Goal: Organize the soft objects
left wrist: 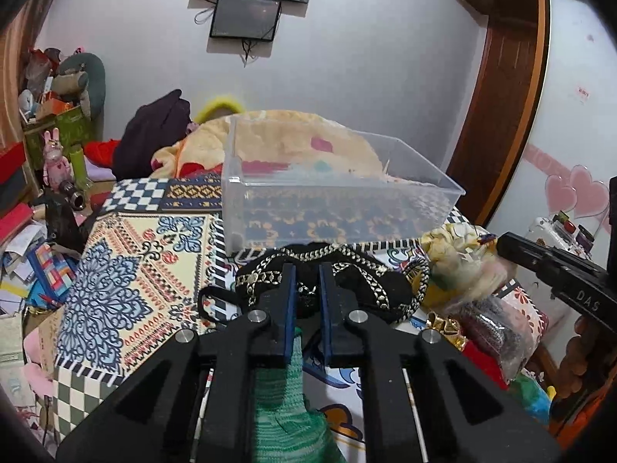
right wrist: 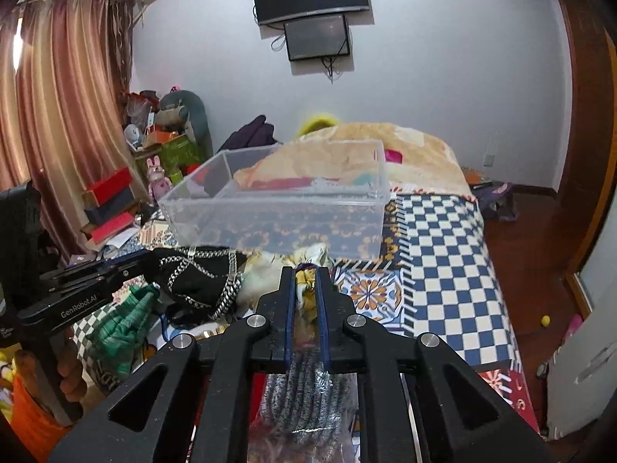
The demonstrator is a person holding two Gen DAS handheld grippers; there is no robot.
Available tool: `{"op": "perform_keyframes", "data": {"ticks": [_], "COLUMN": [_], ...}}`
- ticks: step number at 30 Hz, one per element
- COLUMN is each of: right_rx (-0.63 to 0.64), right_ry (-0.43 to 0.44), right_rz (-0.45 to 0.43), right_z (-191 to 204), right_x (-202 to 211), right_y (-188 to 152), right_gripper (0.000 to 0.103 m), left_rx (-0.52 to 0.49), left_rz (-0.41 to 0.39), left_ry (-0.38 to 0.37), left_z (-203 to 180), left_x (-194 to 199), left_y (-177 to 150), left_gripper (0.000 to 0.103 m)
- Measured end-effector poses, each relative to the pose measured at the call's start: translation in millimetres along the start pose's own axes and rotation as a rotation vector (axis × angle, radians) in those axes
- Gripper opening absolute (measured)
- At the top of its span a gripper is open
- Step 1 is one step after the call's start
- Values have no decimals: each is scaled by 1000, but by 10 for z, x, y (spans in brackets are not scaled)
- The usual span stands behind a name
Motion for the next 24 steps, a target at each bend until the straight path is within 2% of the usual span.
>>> {"op": "perform_keyframes", "data": {"ticks": [6, 10, 12, 14, 15, 16, 21, 22, 24], "right_rx": [5, -11, -3, 6, 7, 1, -6, -9, -11], "right_ry": [-12, 13, 12, -13, -19, -21, -31, -24, -13], "right_rz": [-42, -3, 38, 67, 79, 98, 147, 151, 144], "right_z": [-24, -51, -49, -72, -87, -107, -177, -183, -169], "right_x": [106, 50, -58, -166, -210, -268, -433, -441, -416], "right_y": [143, 117, 73, 24, -5, -45, -163, -178, -172], "right_gripper": [9, 9, 14, 29, 32, 35, 35, 33, 22], "left_rx": [-8, -37, -42, -50, -55, -58, -72, -76, -93], "left_rz": [-44, -81, -89, -95, -99, -102, -109, -102, -65], "left_ry": [-12, -7, -15, -21, -22, -25, -21, -21, -25], "left_z": [-28, -66, -81, -97, -105, -112, -120, -121, -124], "left_x": [157, 283, 318, 340, 350, 356, 338, 323, 279], "left_y": [178, 318, 371, 429, 458, 475, 562, 558, 518], "left_gripper": [10, 10, 10, 9, 8, 0, 0, 0, 0]}}
Point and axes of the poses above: each gripper's, at about its wrist camera, not at the fingertips, and x roughly against the way its jaws point, z to its left, y to its top, the point moved 6 cm from there along -x, roughly the way its jaws point, and after that the axes turned 1 degree about -z, right-handed, at the moved point
